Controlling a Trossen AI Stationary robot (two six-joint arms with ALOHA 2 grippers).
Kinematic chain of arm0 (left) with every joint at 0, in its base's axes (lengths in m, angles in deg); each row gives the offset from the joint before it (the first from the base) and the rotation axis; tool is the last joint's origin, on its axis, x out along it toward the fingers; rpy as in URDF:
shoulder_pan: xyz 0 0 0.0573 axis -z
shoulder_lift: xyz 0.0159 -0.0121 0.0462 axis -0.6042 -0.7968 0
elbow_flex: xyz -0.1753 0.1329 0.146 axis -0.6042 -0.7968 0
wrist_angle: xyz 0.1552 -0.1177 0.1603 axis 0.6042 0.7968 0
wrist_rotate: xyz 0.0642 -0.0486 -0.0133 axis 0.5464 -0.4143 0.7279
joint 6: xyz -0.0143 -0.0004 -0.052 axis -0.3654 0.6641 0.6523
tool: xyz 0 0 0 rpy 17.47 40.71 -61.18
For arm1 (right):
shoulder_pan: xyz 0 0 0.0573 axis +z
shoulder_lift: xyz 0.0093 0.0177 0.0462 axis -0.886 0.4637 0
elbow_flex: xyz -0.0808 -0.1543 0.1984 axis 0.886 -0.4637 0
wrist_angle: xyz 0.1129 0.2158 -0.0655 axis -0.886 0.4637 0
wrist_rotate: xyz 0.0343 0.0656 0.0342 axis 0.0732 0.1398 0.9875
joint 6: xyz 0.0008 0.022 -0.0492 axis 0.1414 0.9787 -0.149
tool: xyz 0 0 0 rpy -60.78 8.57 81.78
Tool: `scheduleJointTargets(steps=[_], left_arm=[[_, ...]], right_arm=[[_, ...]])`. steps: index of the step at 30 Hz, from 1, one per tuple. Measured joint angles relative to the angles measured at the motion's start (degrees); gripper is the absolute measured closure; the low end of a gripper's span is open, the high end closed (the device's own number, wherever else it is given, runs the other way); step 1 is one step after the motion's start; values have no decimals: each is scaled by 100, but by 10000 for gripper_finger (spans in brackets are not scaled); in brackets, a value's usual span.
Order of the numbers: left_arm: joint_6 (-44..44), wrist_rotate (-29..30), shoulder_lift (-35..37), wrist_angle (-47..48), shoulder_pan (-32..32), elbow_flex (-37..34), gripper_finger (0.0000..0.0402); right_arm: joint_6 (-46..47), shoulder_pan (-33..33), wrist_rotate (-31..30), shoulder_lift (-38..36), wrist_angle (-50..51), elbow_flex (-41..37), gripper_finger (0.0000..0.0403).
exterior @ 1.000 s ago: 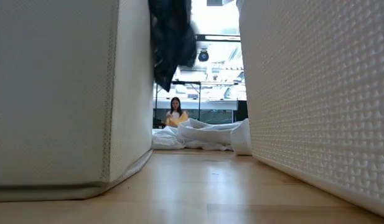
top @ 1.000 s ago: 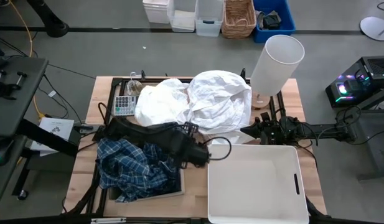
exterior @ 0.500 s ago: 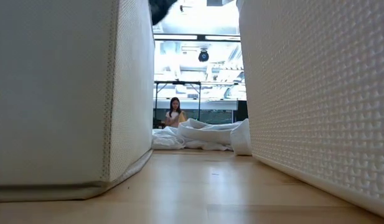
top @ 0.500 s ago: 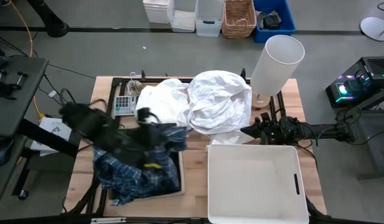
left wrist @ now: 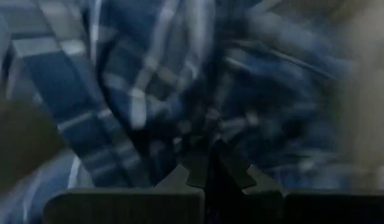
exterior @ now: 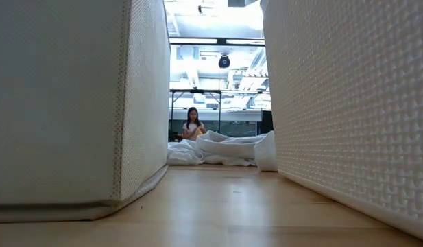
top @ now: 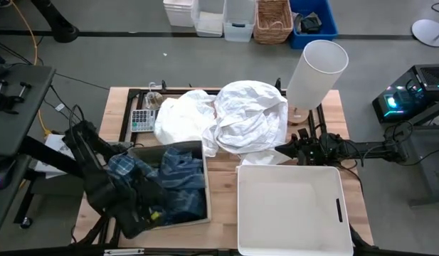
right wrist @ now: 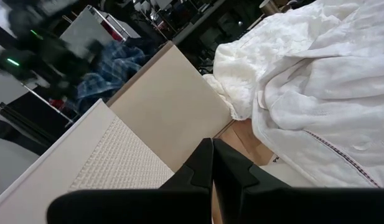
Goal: Sort clothes
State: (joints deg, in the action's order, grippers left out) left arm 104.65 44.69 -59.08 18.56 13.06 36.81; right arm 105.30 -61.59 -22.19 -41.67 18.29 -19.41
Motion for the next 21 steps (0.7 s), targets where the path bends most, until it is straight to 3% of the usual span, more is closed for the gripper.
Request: scheduleJointTargets(steps=[4, 7, 11, 16, 18, 21], left_arm=[[1120, -231, 135, -226, -134, -1391, 402], [1217, -413, 272, -906, -510, -2207, 401], [397, -772, 259, -2972, -1157, -3146, 401], [-983, -1271, 250, -6013, -1735, -3750, 401], [-1361, -1671, 261, -6607, -1872, -3834, 401], [-1862, -2123, 261, -6395, -1972, -3874, 401]], right_arm=[[1, 0, 1, 0, 0, 0, 402], [1, 0, 0, 2, 0, 0, 402], [0, 0, 1, 2, 0, 0, 402], [0, 1, -1, 2, 0, -2, 402], [0, -1, 1, 2, 0, 0, 402], [2, 1, 1, 2, 0, 0, 402]])
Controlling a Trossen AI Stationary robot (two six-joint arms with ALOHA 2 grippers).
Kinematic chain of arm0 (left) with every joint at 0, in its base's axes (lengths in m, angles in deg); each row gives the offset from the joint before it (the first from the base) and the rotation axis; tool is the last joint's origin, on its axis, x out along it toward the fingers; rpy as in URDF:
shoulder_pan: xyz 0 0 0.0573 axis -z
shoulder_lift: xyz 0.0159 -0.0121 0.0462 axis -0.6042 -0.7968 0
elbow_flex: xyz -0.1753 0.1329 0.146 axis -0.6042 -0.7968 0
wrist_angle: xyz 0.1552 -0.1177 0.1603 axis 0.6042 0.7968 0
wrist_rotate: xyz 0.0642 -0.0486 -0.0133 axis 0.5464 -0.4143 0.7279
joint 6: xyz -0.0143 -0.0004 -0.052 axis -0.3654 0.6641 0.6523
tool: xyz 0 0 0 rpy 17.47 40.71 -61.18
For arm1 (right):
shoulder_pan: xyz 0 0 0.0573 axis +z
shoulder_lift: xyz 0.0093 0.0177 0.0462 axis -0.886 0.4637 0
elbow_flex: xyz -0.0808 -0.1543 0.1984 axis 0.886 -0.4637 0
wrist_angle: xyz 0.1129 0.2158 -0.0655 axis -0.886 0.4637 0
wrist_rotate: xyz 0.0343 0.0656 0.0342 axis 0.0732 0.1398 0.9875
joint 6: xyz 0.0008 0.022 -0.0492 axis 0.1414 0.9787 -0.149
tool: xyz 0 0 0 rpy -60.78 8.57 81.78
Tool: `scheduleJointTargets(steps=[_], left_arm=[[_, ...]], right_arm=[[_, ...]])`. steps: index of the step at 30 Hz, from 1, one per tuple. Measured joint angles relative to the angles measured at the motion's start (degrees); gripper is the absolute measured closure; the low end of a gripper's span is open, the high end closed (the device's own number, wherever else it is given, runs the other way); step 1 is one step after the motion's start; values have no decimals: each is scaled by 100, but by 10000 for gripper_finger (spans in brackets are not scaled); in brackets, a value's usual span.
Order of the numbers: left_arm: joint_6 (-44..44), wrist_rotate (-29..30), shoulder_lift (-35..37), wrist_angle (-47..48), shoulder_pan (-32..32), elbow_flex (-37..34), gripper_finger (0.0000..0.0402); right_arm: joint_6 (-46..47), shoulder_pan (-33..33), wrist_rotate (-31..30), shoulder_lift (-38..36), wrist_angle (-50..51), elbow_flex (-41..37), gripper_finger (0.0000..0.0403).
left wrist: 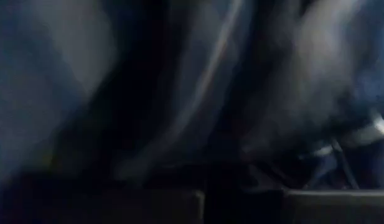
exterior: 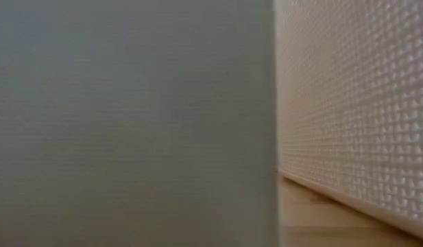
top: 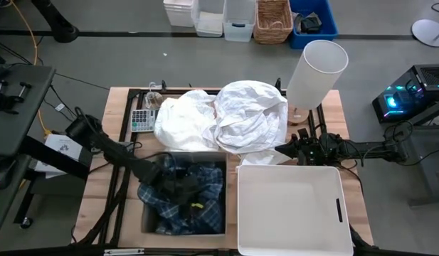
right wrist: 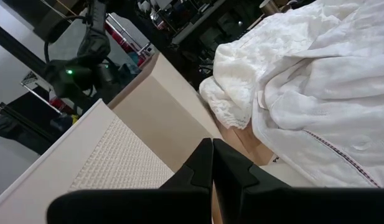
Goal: Sort clothes
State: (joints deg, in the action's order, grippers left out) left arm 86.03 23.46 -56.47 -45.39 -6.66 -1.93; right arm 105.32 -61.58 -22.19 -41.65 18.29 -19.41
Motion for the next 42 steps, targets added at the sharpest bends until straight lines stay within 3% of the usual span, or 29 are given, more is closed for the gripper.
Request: scheduleJointTargets(steps=[5, 11, 21, 28, 35, 37, 39, 42], left_arm=[[-657, -153, 188, 909, -30, 2, 381], [-1356, -218, 924, 1916, -45, -32, 312], [-2105, -1032, 2645, 1730, -166, -28, 179], [-2478, -989, 3494, 533, -680, -24, 157], [-3075, 723, 3651, -1340, -1806, -13, 157], [-3171, 966, 3537, -1887, -2281, -13, 157], [-3167, 833, 3374, -2591, -2797, -13, 157], [-3070, 145, 3073, -3661, -3663, -10, 157]], right_arm=[[-2, -2, 0, 2, 0, 0, 402], [-2, 0, 0, 4, 0, 0, 402], [-2, -2, 0, 4, 0, 0, 402], [-2, 0, 0, 4, 0, -2, 402], [-2, 0, -2, 4, 0, 0, 402], [-1, 0, -1, 4, 0, 0, 402], [-2, 0, -2, 4, 0, 0, 402], [-2, -1, -1, 4, 0, 0, 402]])
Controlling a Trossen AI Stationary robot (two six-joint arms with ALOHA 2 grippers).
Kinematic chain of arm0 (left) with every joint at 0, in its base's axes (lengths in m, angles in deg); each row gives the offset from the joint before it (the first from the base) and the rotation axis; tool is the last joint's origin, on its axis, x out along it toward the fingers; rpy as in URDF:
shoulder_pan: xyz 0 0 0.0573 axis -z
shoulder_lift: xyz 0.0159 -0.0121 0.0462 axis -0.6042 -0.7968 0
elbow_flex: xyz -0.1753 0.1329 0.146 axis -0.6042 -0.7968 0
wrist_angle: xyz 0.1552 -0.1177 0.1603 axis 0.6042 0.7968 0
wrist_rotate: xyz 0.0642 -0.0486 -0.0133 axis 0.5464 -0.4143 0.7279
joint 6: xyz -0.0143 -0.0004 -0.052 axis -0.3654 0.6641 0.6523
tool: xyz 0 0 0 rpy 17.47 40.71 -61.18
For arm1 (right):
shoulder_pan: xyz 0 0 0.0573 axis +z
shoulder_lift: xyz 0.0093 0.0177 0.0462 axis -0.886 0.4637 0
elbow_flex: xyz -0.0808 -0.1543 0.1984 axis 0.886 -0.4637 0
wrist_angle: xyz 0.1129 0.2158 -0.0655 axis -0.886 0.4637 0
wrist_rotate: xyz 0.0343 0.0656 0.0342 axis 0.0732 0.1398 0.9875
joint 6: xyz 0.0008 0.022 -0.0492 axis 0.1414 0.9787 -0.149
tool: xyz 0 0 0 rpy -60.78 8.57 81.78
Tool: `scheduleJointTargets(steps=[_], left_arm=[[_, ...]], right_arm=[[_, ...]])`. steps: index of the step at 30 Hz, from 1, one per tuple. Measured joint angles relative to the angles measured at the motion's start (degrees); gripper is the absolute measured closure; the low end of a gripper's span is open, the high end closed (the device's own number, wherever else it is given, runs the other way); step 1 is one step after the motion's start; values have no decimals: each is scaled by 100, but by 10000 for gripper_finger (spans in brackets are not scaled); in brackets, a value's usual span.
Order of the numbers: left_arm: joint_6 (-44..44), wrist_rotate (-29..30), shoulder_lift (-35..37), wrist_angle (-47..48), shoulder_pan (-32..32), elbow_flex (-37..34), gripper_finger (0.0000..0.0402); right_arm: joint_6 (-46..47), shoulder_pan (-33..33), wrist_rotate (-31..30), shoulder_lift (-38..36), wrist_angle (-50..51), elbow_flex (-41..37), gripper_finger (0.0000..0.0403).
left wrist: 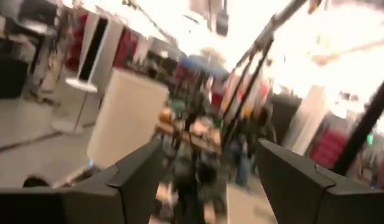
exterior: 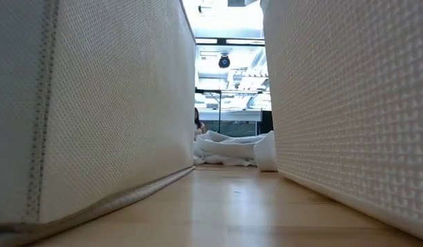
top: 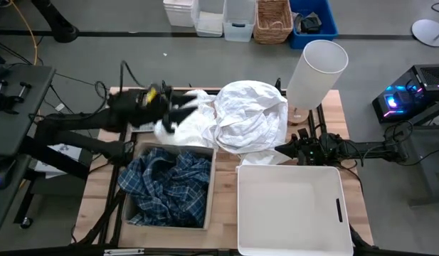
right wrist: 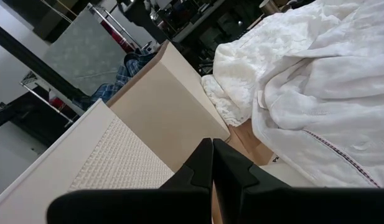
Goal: Sort clothes
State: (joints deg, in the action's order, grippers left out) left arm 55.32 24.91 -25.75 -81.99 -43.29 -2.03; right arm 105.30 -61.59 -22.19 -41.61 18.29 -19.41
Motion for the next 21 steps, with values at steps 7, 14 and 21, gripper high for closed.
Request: scheduleJointTargets(steps=[7, 14, 21], left_arm=[[986, -937, -797, 143, -1627, -5, 157], [1103, -1152, -839, 395, -2170, -7, 157], [1015, -1309, -783, 394, -2248, -5, 157]], right_arm=[[-2, 1, -85, 0, -12, 0, 402], [2031, -19, -2400, 2, -1158, -2, 402], [317, -80, -2028, 238, -4008, 227, 402]])
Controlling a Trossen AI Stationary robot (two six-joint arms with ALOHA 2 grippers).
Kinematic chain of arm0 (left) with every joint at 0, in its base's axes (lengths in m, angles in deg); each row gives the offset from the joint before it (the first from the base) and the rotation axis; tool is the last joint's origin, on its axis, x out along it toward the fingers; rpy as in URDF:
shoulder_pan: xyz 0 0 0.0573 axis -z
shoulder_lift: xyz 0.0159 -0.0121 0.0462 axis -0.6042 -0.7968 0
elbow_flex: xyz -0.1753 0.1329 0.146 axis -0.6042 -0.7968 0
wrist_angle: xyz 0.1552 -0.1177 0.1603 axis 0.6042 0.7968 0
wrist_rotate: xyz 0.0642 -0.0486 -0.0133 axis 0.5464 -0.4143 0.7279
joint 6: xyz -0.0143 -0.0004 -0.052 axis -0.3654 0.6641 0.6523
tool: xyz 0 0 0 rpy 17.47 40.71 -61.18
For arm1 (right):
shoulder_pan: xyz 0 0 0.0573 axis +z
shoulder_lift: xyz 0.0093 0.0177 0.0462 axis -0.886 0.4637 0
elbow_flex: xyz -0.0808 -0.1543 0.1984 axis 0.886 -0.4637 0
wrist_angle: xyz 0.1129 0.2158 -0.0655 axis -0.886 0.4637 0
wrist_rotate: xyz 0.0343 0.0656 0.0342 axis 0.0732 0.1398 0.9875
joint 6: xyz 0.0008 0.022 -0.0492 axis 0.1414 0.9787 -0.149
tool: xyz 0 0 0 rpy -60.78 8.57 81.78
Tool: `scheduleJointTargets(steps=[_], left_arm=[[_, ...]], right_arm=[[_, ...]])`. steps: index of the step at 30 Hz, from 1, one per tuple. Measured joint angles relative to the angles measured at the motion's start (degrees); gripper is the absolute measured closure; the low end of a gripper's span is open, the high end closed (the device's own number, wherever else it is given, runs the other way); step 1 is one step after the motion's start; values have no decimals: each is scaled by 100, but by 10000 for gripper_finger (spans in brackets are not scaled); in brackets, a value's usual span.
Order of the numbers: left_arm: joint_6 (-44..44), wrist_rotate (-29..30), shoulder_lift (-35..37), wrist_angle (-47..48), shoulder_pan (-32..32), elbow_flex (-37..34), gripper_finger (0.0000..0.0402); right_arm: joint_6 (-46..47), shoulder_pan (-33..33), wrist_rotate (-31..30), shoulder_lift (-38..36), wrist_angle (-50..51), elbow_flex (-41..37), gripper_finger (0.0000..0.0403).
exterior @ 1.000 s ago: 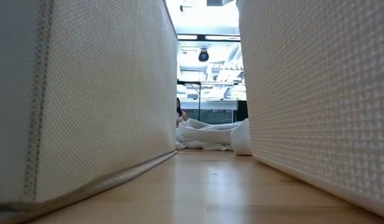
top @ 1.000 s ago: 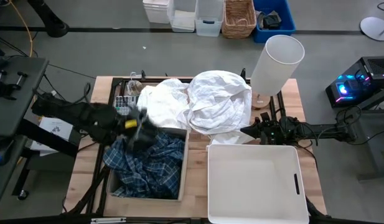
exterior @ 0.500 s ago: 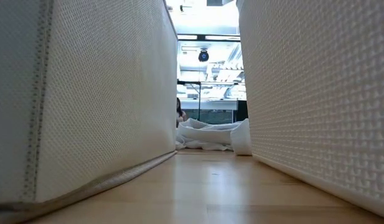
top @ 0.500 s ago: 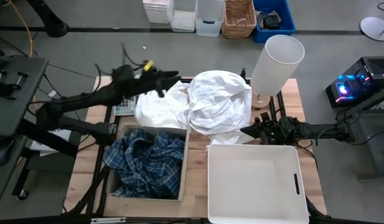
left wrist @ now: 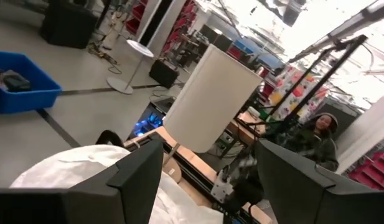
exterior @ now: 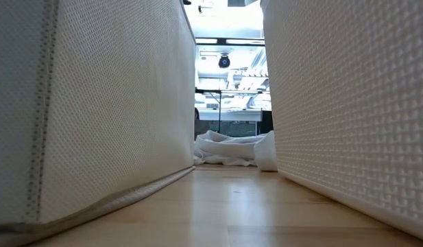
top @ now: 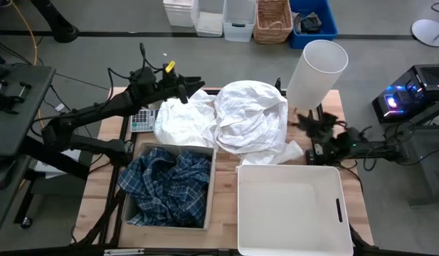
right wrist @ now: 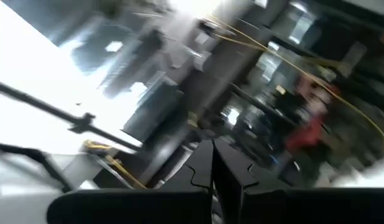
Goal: Sort clothes
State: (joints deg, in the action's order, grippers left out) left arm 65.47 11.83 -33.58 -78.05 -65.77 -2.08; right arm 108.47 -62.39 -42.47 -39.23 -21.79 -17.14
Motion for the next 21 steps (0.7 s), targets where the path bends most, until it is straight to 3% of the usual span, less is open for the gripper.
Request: scheduleJointTargets(steps=[3, 7, 16, 18, 21], left_arm=[[0, -334, -1, -11, -147, 0, 157], [60, -903, 23, -304, -562, 0, 157], [157, -2611, 286, -516, -1772, 2, 157], [226, -2892, 410, -540, -1947, 2, 157], [261, -3035, 575, -536, -2120, 2, 157]], right_arm=[[-538, 0, 125, 428, 41, 649, 402], [-1085, 0, 26, 1706, 654, 1705, 402], [-2828, -151, -1280, 4542, 1078, 4113, 402], [-2719, -360, -957, 5046, 2128, 4730, 402], [-1856, -839, -182, 5926, 5109, 5933, 402]])
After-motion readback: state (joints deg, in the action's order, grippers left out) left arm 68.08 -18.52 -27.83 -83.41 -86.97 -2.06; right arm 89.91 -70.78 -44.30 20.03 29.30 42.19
